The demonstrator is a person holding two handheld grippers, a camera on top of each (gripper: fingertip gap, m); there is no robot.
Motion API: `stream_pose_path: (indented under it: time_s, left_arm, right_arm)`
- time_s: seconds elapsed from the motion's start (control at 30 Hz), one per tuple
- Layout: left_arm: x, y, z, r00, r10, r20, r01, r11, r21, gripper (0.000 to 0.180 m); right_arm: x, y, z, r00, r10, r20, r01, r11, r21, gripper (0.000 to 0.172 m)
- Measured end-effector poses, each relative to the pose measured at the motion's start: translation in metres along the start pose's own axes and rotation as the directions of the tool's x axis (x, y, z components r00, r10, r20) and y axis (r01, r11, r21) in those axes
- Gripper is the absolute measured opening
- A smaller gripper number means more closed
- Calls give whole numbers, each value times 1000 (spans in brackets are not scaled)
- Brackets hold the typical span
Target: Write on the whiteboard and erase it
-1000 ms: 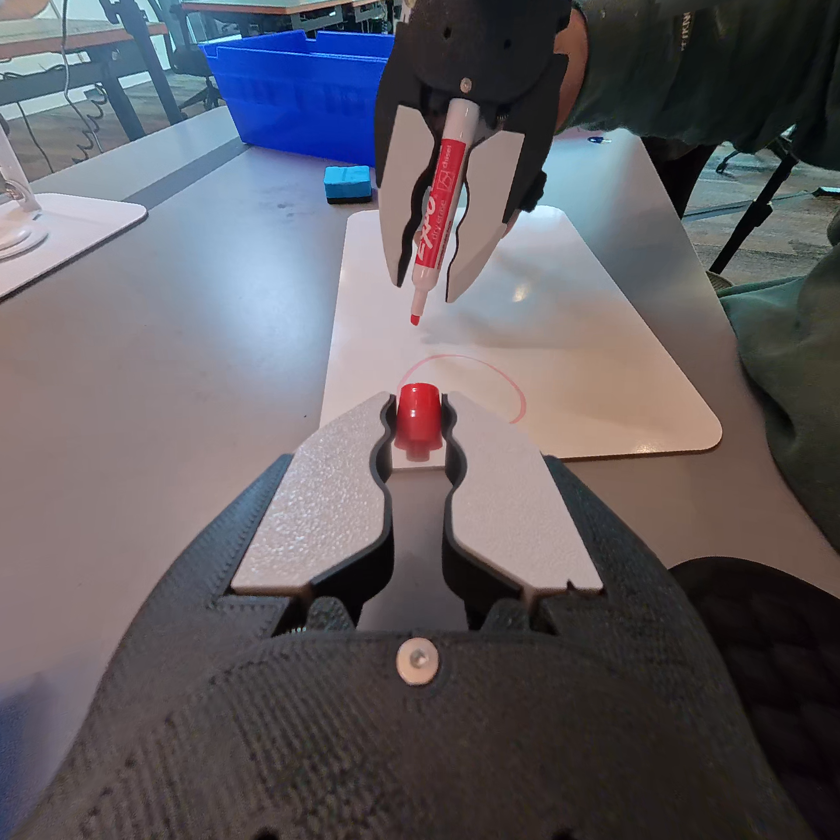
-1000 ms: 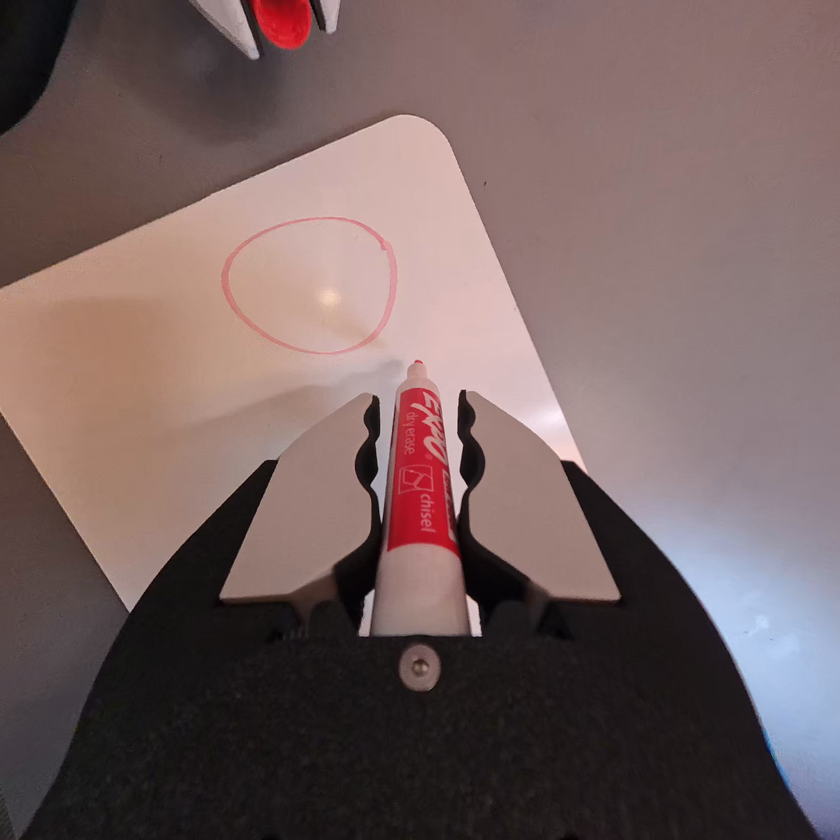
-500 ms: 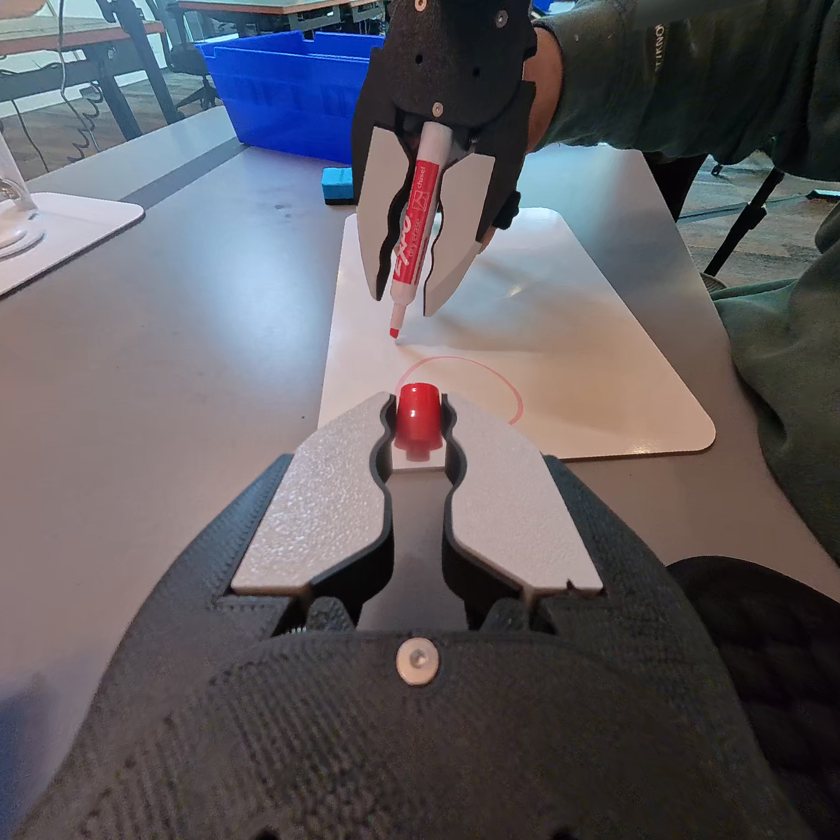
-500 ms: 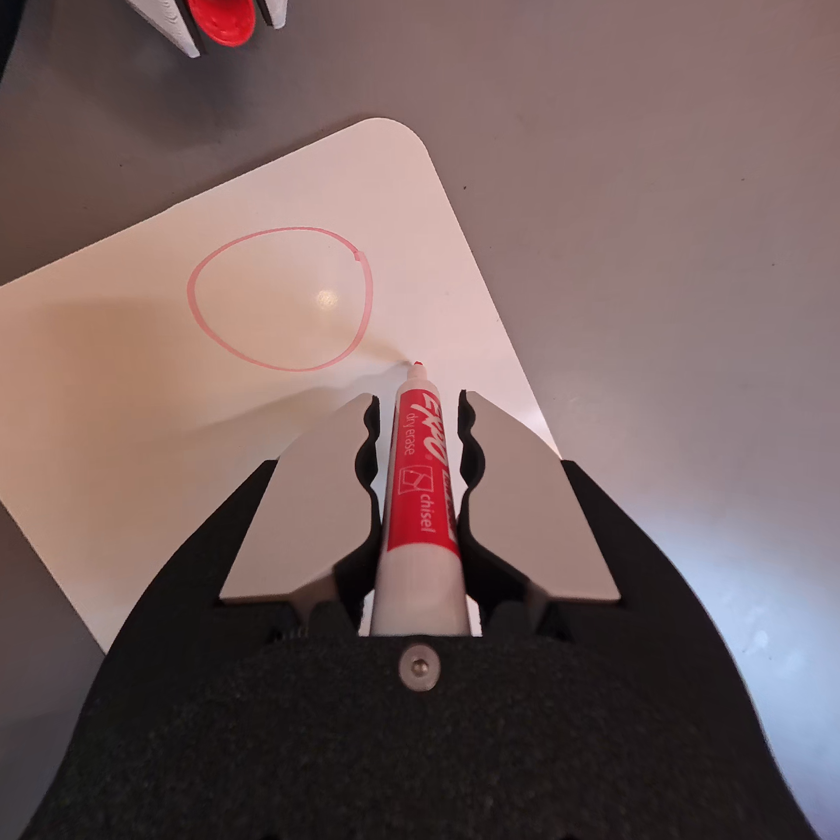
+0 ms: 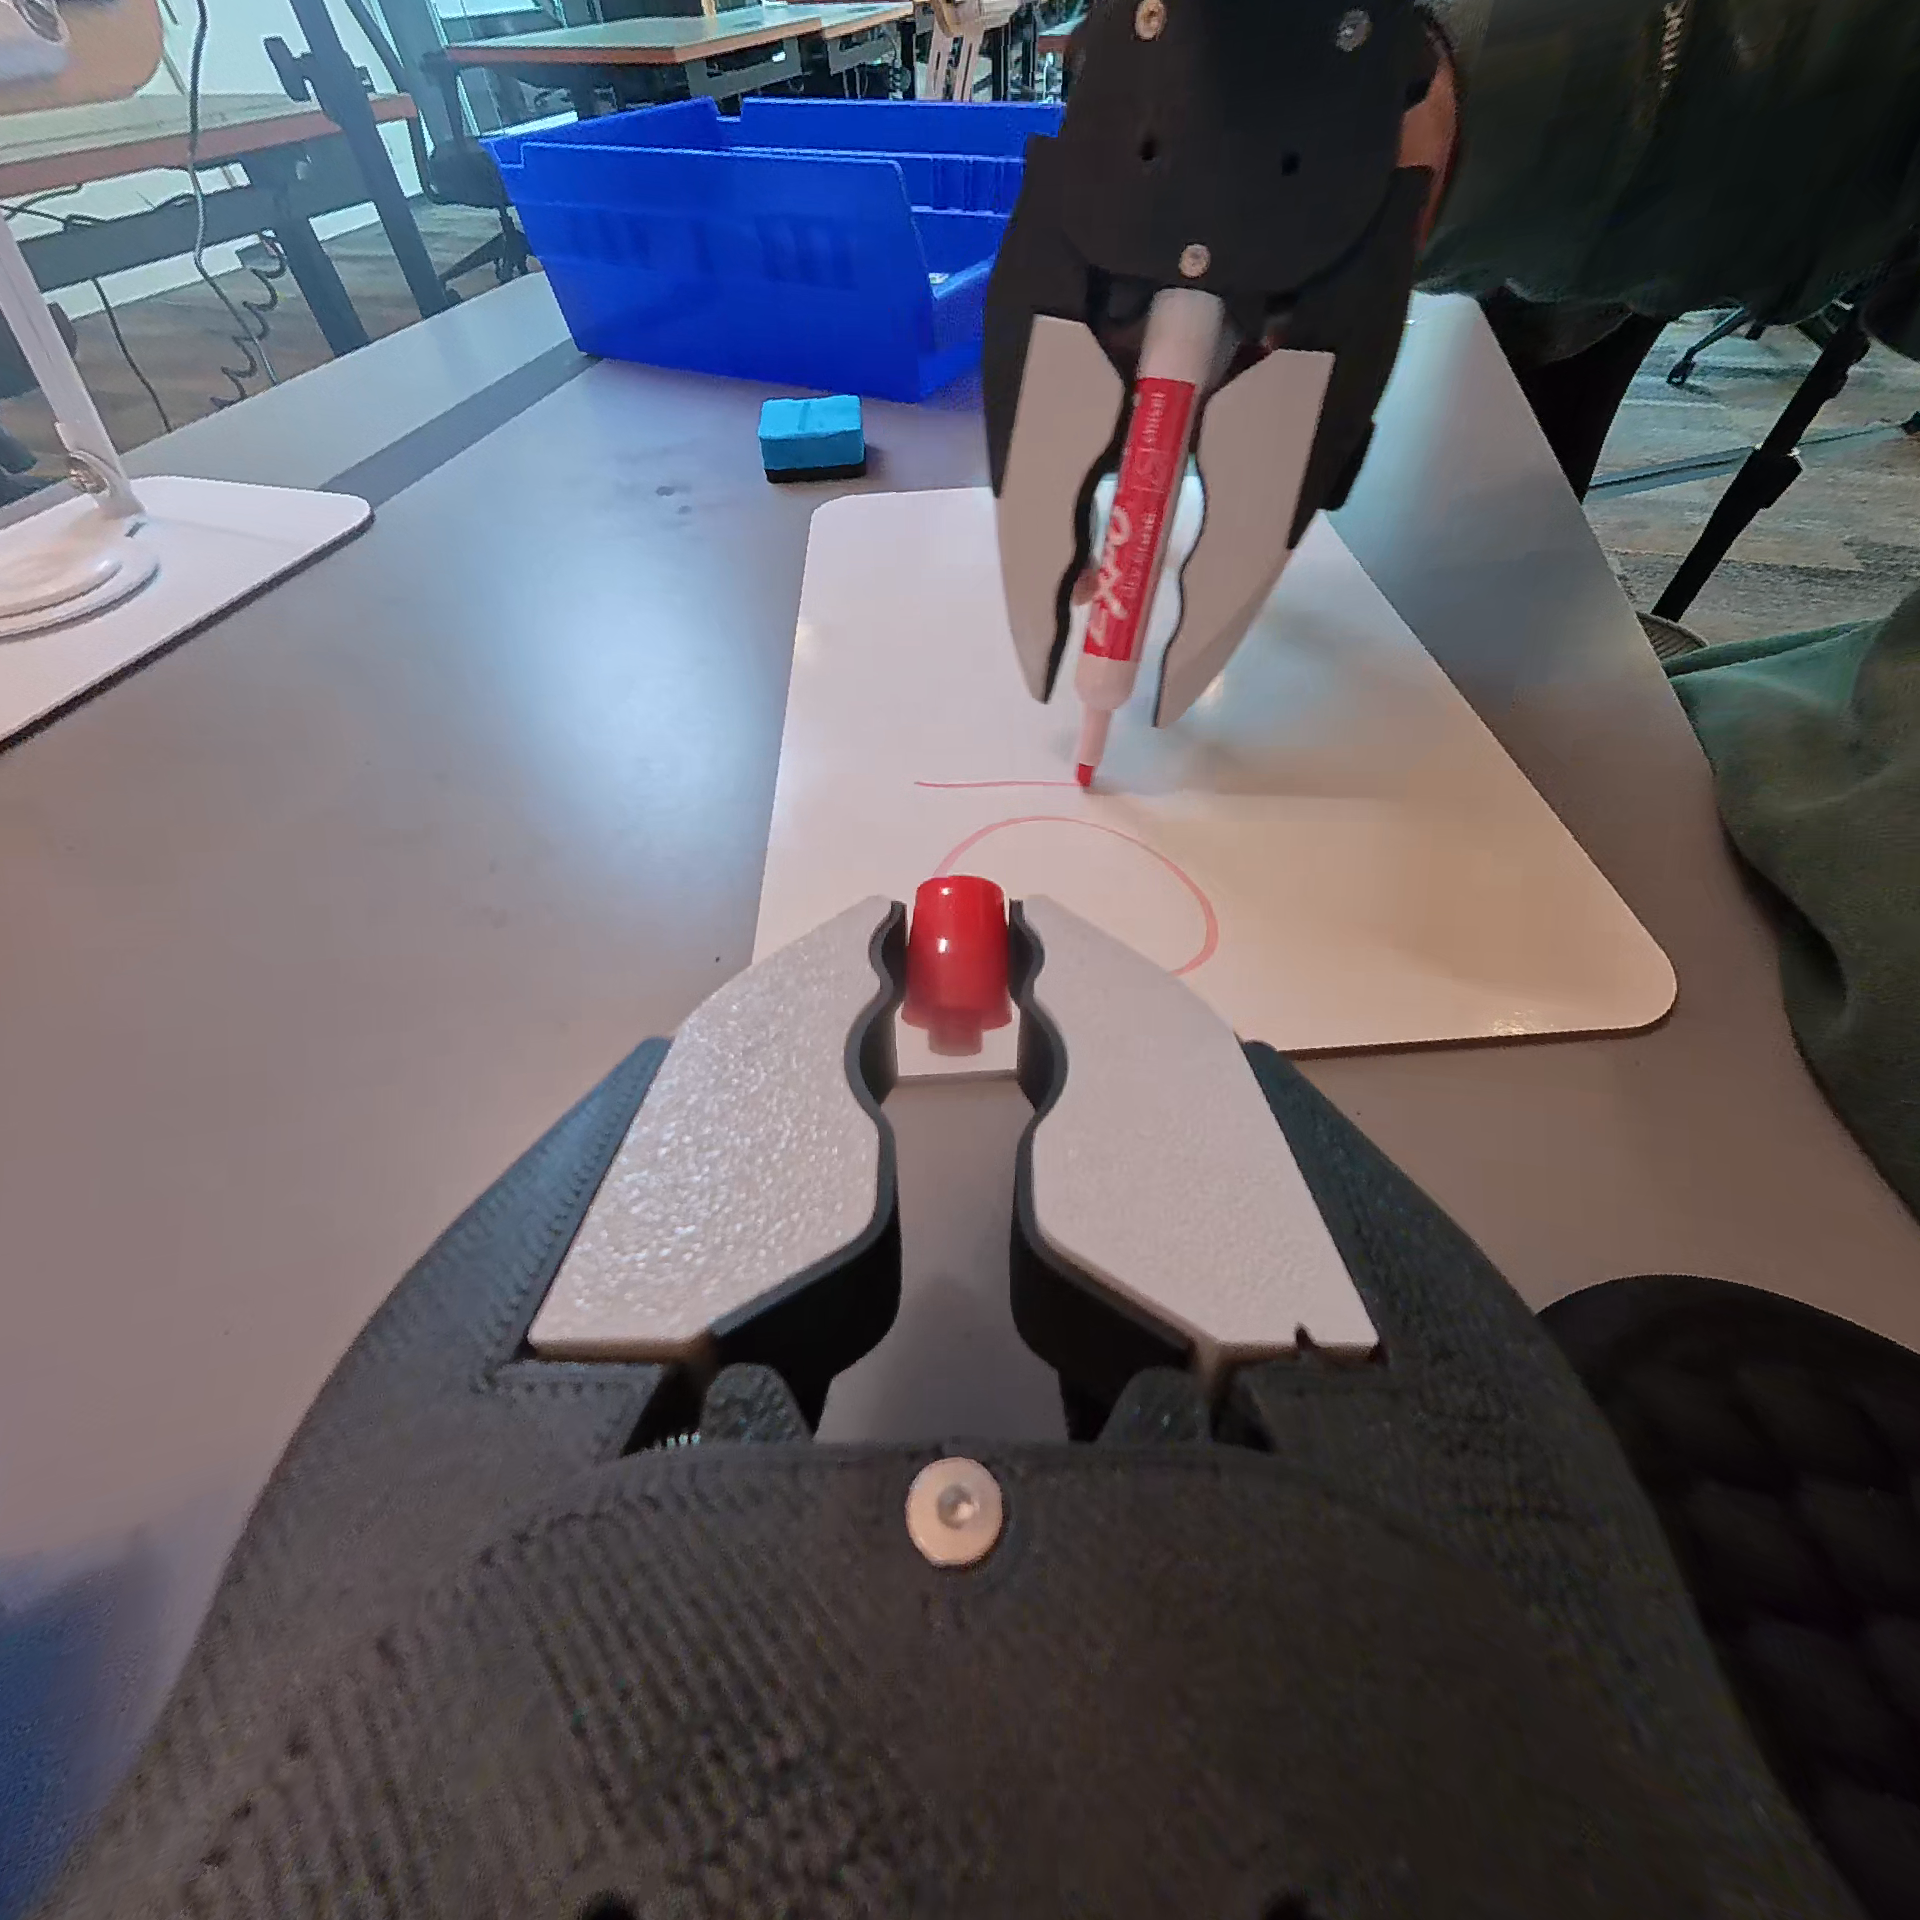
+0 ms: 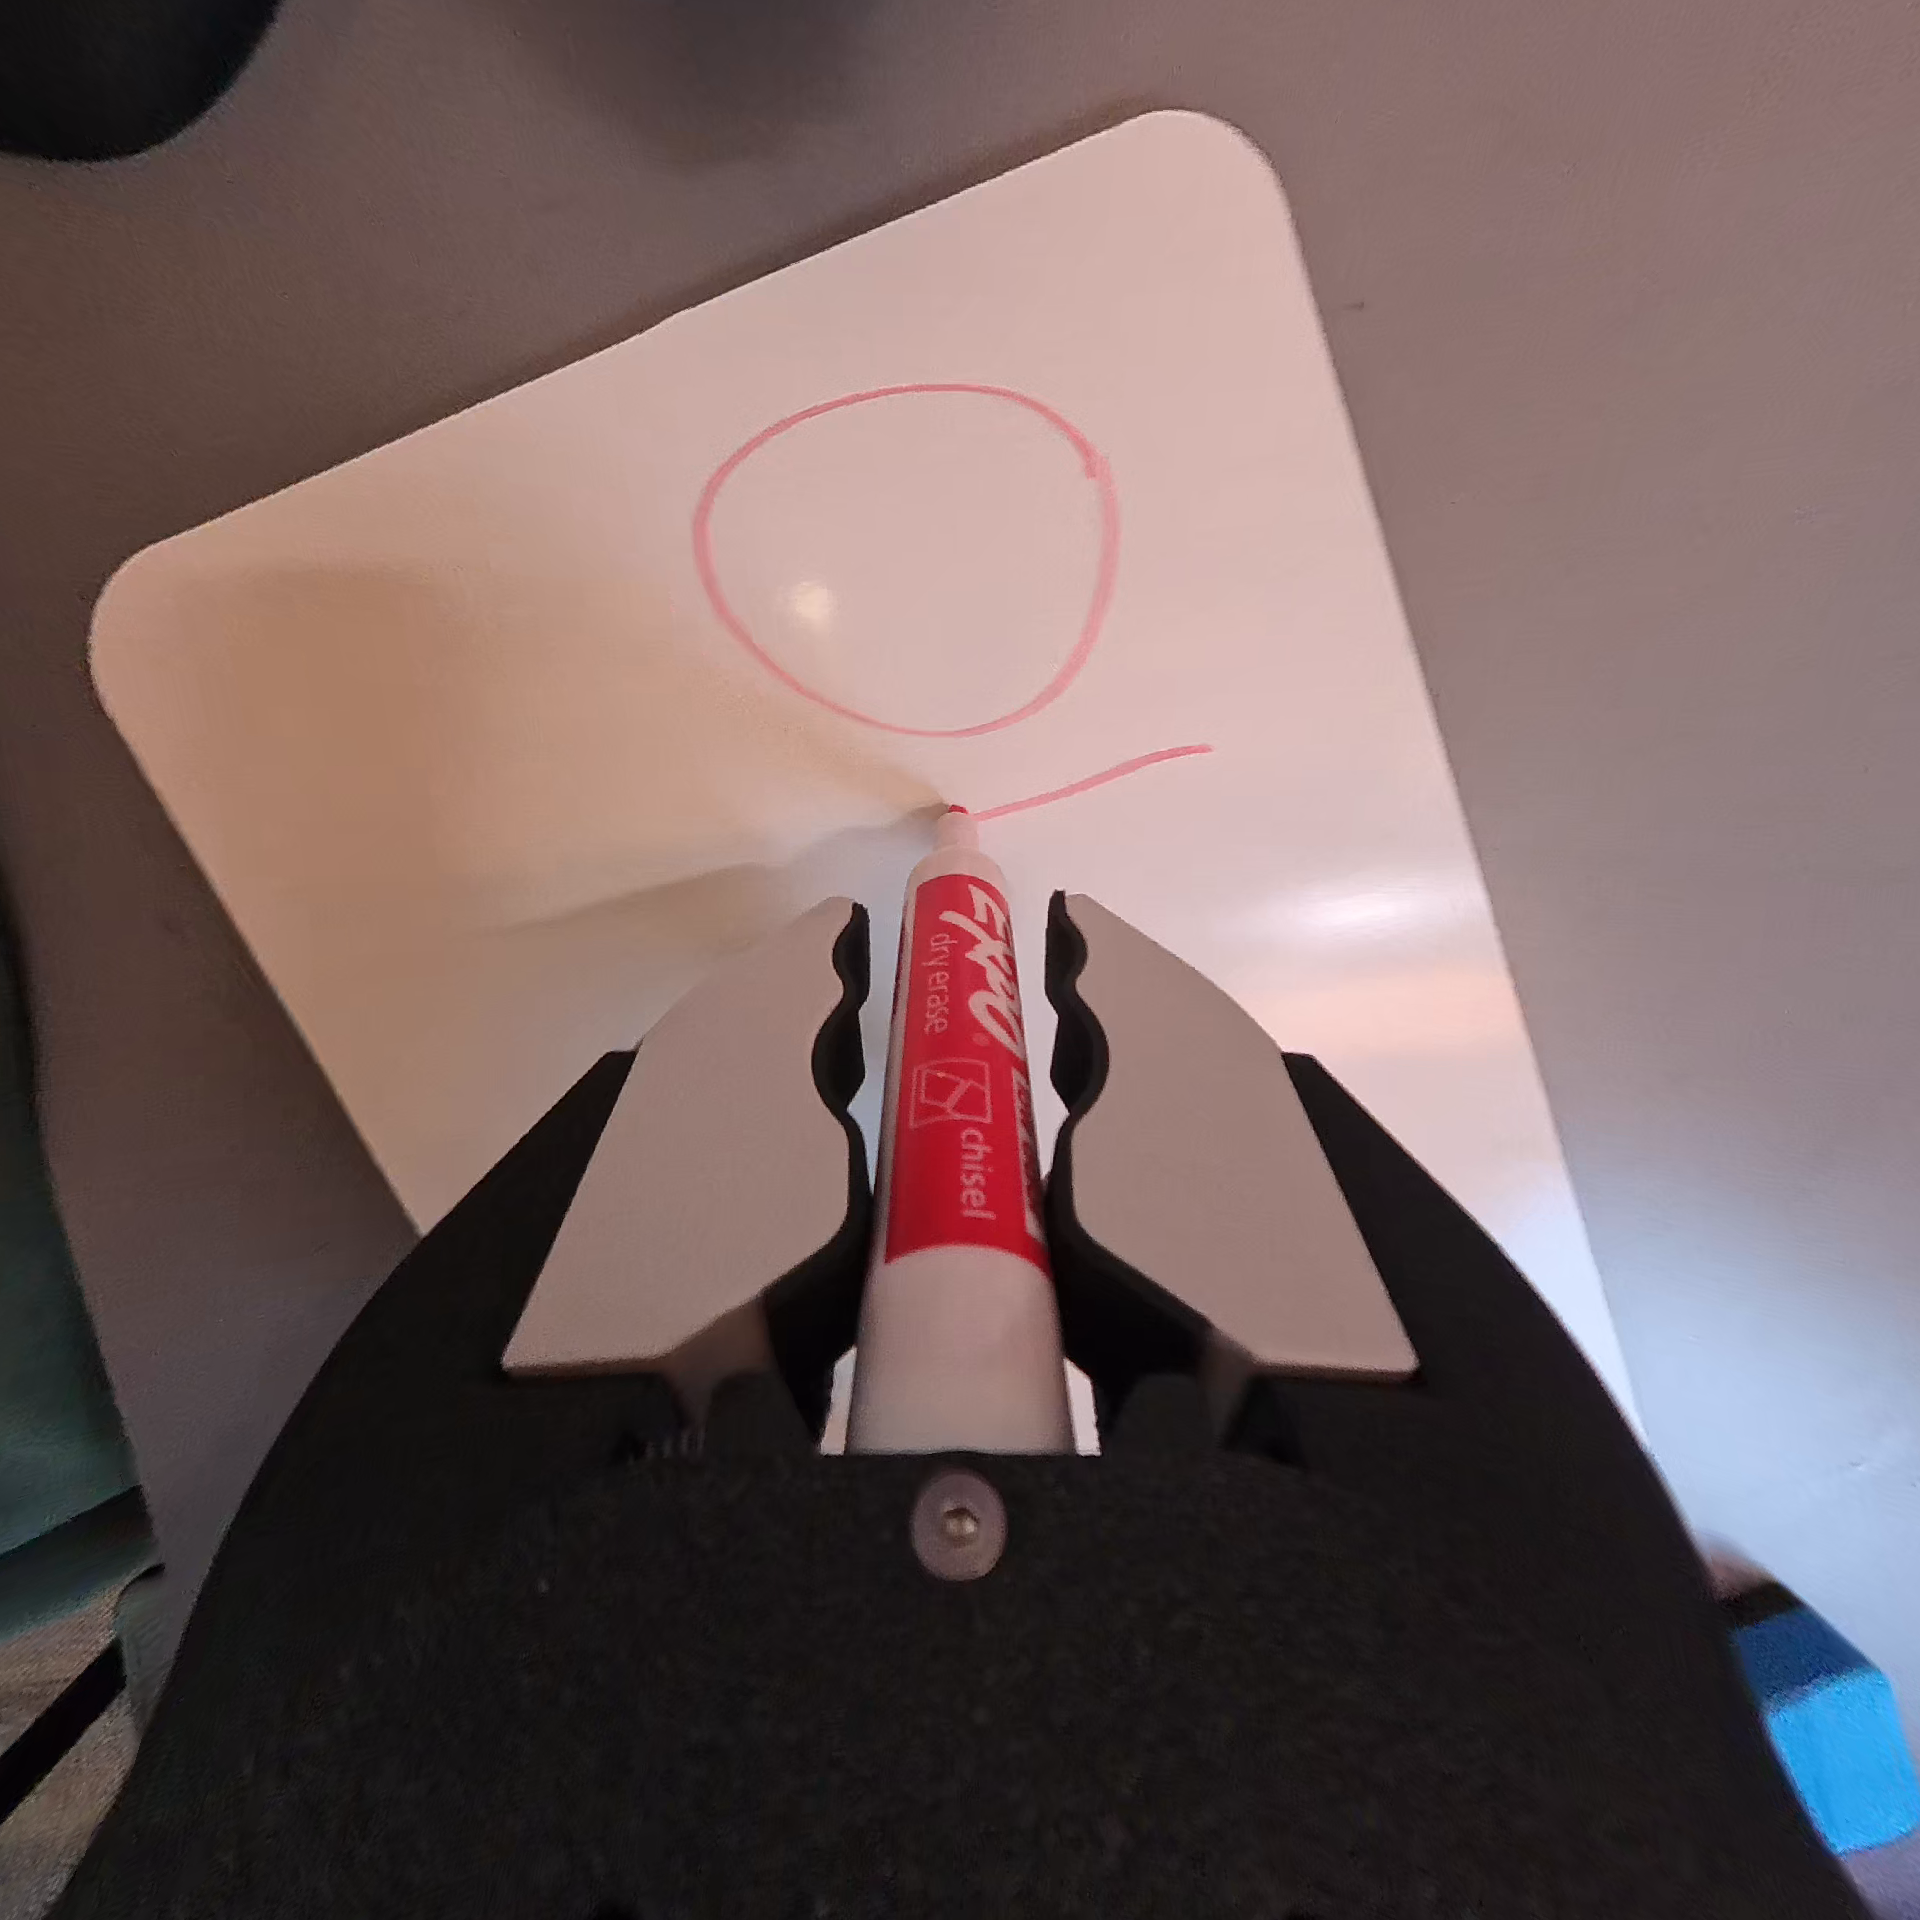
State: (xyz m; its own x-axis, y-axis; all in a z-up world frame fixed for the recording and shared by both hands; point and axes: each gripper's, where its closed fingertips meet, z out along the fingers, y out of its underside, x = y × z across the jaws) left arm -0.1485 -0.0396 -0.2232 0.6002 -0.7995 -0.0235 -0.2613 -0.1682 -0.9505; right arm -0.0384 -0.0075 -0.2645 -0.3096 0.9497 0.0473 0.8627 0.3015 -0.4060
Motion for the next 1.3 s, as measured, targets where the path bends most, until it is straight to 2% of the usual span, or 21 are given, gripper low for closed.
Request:
stream_pose_path:
  time_s: [0.13,0.37,0.73,0.9,1.17,1.3]
  left_arm:
    - [0,0,0,1000,4,2,-4,1000,3,18]
    - [0,-1,0,1000,7,3,-7,1000,3,18]
    - [-2,1,1,999,36,12,-36,999,0,18]
    - [0,1,2,999,38,8,-38,999,-1,18]
    - [0,1,1,1000,26,2,-26,1000,-11,18]
    - [-1,1,0,1000,23,4,-23,1000,-10,18]
  right_arm:
    - [-14,3,-2,1000,-17,2,17,1000,-10,34]
    - [-9,8,-4,1000,-9,-22,9,1000,-20,35]
    - [13,61,-26,989,108,-98,-115,991,-69,36]
    - [20,59,-25,987,104,-120,-112,992,-63,36]
    - [63,48,-17,980,100,-175,-110,993,-52,34]
    - [71,45,-16,980,105,-167,-116,992,-56,34]
